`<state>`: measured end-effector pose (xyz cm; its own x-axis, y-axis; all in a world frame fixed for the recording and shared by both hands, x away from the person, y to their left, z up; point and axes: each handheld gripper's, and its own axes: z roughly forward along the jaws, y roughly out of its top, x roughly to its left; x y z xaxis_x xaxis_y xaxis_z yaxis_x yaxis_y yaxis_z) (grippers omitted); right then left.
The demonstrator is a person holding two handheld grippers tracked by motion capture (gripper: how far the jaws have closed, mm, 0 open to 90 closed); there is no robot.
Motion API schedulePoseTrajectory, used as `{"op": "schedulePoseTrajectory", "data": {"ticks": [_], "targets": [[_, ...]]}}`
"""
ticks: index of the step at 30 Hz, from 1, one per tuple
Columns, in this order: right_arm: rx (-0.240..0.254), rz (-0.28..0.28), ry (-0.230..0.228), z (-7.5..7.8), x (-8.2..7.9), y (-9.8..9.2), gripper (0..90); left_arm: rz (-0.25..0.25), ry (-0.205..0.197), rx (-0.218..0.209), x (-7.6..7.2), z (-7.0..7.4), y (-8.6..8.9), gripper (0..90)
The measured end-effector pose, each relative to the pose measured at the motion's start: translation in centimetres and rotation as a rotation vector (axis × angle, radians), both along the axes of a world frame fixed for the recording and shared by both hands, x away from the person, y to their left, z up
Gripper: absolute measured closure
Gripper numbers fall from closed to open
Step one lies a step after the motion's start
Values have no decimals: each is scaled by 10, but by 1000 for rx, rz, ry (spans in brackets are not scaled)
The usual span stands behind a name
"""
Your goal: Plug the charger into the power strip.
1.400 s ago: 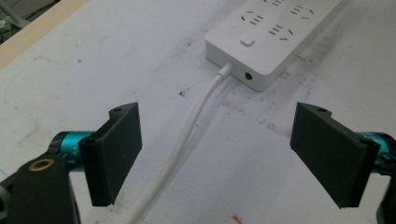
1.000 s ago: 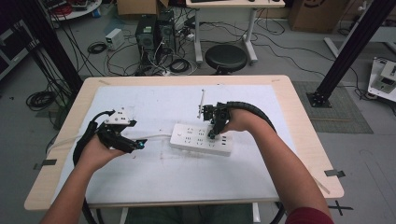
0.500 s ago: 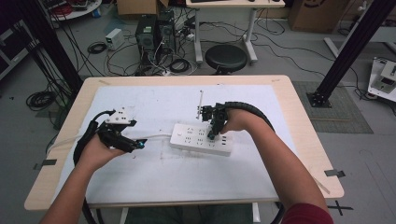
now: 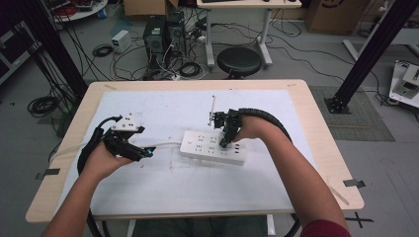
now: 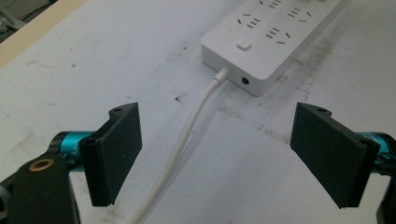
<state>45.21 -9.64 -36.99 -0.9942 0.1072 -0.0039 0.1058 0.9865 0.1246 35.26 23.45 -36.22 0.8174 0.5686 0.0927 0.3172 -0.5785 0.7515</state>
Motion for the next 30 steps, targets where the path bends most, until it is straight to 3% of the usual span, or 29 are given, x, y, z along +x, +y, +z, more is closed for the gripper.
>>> {"op": "schedulePoseTrajectory", "data": {"ticks": [1, 10, 14, 16, 18, 20, 25, 28, 30], "targets": [[8, -14, -10, 0, 0, -1, 466, -1, 0, 3, 0, 0, 0, 168], [211, -119, -30, 18, -7, -21, 306, -5, -13, 2, 0, 4, 1, 167], [263, -143, -28, 22, -14, -28, 287, -10, -22, -7, 0, 5, -1, 168], [338, -172, -27, 25, -22, -37, 245, -15, -33, -30, -1, 6, -2, 168], [359, -178, -28, 25, -25, -40, 235, -23, -37, -30, 0, 7, -1, 168], [427, -211, -50, 27, -31, -49, 217, -35, -43, -48, -1, 7, -1, 168], [500, -238, -91, 30, -41, -59, 216, -49, -44, -81, -2, 8, -1, 168], [594, -284, -118, 35, -50, -73, 211, -60, -48, -112, -3, 7, 1, 168], [616, -285, -130, 36, -52, -77, 211, -61, -51, -118, -3, 7, 1, 168]]}}
